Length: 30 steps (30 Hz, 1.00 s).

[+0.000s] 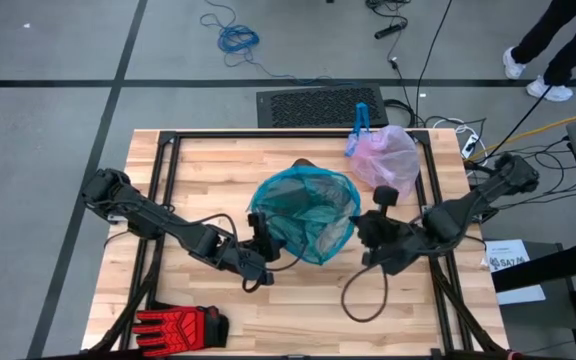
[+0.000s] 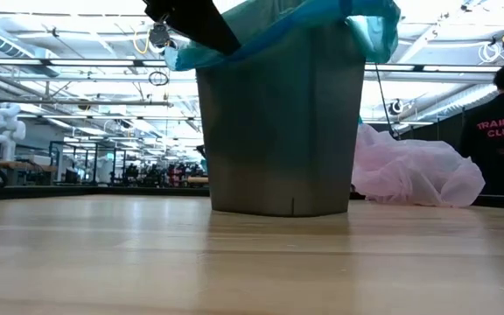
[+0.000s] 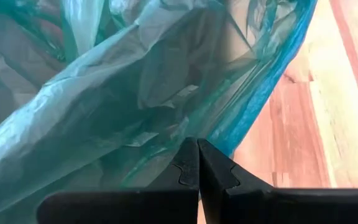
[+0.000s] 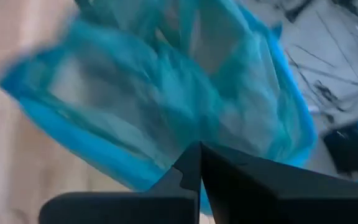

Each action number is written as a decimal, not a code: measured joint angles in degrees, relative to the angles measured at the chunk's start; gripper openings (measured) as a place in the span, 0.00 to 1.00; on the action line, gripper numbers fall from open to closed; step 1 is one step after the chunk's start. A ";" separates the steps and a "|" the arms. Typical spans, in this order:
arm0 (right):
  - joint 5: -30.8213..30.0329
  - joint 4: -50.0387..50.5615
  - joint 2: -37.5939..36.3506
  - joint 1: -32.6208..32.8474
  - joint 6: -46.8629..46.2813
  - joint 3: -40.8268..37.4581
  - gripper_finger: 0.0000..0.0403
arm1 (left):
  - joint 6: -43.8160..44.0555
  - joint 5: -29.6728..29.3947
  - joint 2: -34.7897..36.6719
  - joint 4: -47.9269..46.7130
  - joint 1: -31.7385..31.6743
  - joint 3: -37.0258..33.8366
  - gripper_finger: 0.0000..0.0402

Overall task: Place trash/remove bag and relplace
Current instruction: Insert a new trash bag into the trash bin

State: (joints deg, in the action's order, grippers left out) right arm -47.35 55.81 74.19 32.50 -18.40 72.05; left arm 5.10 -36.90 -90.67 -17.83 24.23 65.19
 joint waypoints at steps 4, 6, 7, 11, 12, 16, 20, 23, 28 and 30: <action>-0.44 0.12 -0.82 -2.17 -2.74 -4.65 0.00 | 0.00 0.00 0.00 -0.03 -0.02 0.00 0.00; -0.50 -1.05 -1.18 -3.71 -4.34 -7.69 0.00 | 0.02 0.00 0.00 -0.07 -0.01 0.00 0.00; -0.45 -1.83 -1.20 -4.54 -5.47 -9.62 0.00 | 0.02 0.00 0.00 -0.12 0.00 0.00 0.00; 1.82 -10.38 -1.57 -6.80 -8.07 -17.32 0.00 | 0.04 -0.45 0.13 -1.22 0.00 0.00 0.00; 3.33 -13.62 -1.57 -7.09 -7.90 -19.08 0.00 | 0.04 -0.85 0.20 -1.47 0.00 0.00 0.00; 9.12 -25.91 -1.44 -7.83 -6.47 -24.69 0.00 | 0.12 -2.11 0.54 -1.68 0.00 0.00 0.00; 11.29 -28.73 -1.48 -7.55 -7.27 -25.64 0.00 | 0.17 -2.83 0.55 -2.84 0.00 0.00 0.00; 11.32 -27.60 -2.48 -6.11 -8.74 -24.31 0.00 | 0.57 -3.17 0.57 -3.69 0.00 0.00 0.00; 11.72 -23.31 -4.88 -3.19 -9.60 -18.62 0.00 | 1.95 -4.00 0.96 -5.43 0.17 0.00 0.00; 11.71 -20.18 -5.86 -2.33 -9.78 -15.36 0.00 | 1.97 -4.07 1.28 -5.78 0.25 0.00 0.00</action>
State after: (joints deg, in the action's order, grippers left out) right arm -35.64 35.62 68.33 30.17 -28.17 56.68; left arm 7.07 -40.97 -89.39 -23.62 24.48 65.19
